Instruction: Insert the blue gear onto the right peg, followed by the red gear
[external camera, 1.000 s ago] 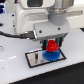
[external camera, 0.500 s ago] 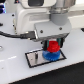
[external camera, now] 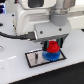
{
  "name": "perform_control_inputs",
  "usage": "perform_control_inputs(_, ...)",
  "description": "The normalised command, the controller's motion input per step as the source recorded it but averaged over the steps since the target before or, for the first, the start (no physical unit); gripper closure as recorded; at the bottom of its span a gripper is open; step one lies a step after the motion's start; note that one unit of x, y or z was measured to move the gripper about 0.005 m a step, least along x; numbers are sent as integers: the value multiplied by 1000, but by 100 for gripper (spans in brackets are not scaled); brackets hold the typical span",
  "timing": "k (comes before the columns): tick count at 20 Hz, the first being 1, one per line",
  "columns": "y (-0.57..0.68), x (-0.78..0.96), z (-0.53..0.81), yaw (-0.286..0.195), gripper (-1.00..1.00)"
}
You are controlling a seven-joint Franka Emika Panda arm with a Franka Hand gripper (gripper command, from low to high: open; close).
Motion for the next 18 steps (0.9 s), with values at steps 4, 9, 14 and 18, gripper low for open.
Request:
perform_control_inputs(4, 10, 315, 64, 0, 100)
perform_control_inputs(9, 0, 0, 290, 0, 100)
perform_control_inputs(14, -1, 124, 77, 0, 100)
perform_control_inputs(18, 22, 310, -9, 0, 100)
